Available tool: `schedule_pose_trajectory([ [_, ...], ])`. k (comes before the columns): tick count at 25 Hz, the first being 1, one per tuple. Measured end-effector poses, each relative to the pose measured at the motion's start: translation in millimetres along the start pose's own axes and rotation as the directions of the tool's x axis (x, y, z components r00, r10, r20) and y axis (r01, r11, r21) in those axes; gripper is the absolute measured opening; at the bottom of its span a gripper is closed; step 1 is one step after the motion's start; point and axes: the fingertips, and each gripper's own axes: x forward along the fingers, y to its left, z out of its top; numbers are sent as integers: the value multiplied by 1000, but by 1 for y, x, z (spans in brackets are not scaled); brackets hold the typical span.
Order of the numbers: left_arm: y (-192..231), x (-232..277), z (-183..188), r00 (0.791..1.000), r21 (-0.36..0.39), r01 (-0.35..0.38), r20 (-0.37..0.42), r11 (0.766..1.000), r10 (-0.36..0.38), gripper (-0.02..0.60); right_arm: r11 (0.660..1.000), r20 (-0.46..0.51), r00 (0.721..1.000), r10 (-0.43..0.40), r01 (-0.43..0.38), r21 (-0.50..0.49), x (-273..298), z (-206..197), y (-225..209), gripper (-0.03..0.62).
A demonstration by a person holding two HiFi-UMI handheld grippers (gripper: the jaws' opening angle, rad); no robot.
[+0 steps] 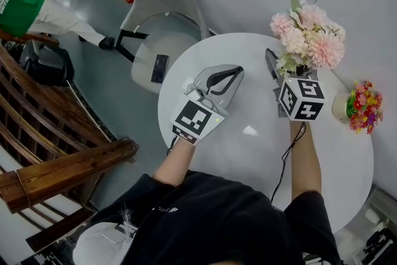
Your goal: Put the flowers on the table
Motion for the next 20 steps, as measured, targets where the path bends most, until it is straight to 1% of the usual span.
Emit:
schedule_pose_trajectory([
  [20, 7, 6, -13, 1000, -26, 0, -24, 1000, -1, 5, 1000, -19, 999, -27, 28, 6, 27, -12, -15, 367],
])
